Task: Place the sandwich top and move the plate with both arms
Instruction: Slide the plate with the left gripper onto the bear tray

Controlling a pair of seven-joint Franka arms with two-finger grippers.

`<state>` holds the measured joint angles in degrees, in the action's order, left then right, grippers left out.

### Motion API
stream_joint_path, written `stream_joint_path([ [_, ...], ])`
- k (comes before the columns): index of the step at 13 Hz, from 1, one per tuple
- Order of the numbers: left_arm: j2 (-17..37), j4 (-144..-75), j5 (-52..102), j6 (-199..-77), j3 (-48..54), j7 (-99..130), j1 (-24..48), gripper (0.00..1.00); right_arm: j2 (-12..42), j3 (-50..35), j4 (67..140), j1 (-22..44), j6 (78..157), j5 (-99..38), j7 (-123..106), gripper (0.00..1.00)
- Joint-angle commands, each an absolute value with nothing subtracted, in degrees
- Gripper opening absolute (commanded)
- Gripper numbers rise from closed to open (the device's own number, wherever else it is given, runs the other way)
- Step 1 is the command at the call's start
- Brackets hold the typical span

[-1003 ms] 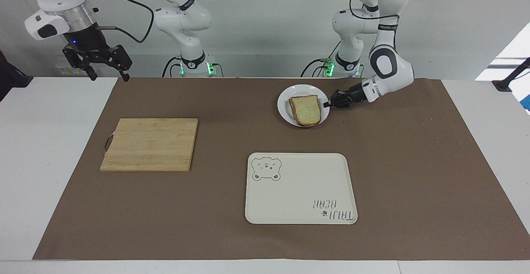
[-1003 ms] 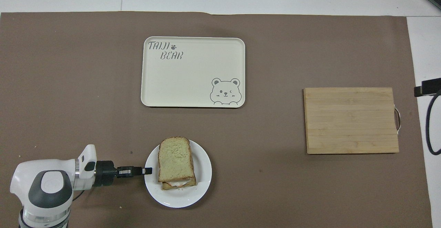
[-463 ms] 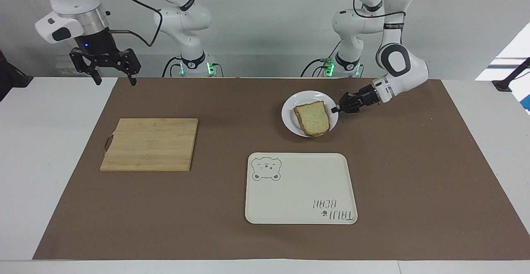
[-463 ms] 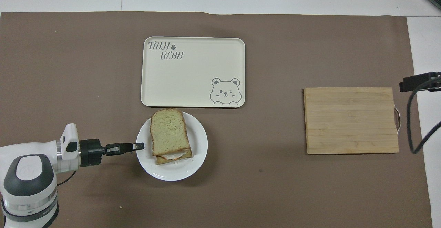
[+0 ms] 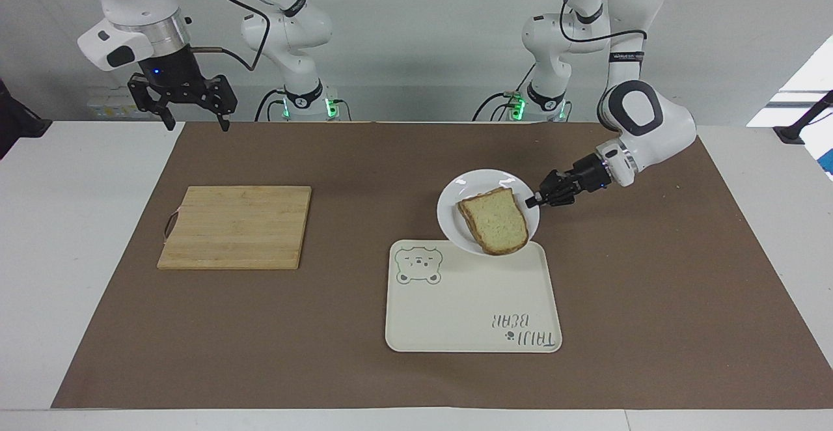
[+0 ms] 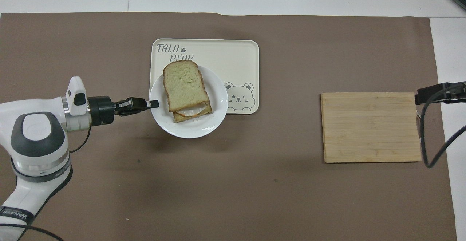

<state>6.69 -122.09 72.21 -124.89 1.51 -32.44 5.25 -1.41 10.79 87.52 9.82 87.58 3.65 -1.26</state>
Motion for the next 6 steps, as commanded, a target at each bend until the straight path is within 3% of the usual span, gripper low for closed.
stream_joint_path([
  [1, 15.27, -110.17, 71.9, -129.97, 1.67, -30.67, 6.68, 0.0, -1.93, 10.98, 87.37, 8.09, 85.61, 0.98, -0.26, 1.0],
  [3, 20.63, -103.65, 69.36, -131.3, 2.02, -28.15, 6.94, 0.0, -2.37, 10.99, 88.06, 8.08, 85.78, 0.35, -0.18, 1.0],
  [6, 23.81, -102.66, 65.58, -131.75, 2.37, -28.12, 7.12, 0.0, -3.86, 10.99, 90.52, 8.0, 86.13, 0.35, -0.61, 1.0],
])
